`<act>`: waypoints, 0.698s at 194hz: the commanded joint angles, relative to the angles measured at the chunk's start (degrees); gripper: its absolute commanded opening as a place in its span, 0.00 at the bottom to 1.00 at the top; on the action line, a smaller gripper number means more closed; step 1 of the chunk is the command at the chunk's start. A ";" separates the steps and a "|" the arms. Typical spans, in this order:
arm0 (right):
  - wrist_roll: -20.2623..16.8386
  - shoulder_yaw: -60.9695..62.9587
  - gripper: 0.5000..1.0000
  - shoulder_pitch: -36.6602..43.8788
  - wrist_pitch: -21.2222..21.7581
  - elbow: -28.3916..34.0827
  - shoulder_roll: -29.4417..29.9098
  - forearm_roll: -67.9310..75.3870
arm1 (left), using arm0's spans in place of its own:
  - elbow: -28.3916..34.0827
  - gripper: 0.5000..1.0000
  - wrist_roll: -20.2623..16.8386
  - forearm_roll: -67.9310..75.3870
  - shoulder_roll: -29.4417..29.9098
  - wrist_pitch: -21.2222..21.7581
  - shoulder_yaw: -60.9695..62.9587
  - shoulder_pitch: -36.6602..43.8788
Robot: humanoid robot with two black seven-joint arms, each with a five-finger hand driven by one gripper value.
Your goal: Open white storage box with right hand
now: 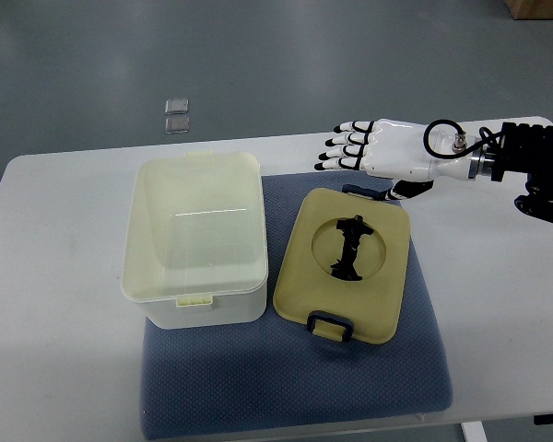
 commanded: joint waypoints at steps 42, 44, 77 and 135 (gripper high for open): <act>0.00 16.96 0.83 -2.82 5.47 0.35 1.67 13.32 | 0.00 1.00 0.00 0.00 0.00 0.00 0.00 -0.06; 0.00 17.84 0.83 -3.17 6.43 0.35 1.85 14.11 | 0.00 1.00 0.00 0.00 0.00 0.00 0.00 -0.06; 0.00 35.59 0.83 -8.27 24.36 0.27 5.37 27.91 | 0.00 1.00 0.00 0.00 0.00 0.00 0.00 -0.06; -16.45 55.63 0.84 -16.00 33.33 -0.17 13.28 53.05 | 0.00 1.00 0.00 0.00 0.00 0.00 0.00 0.03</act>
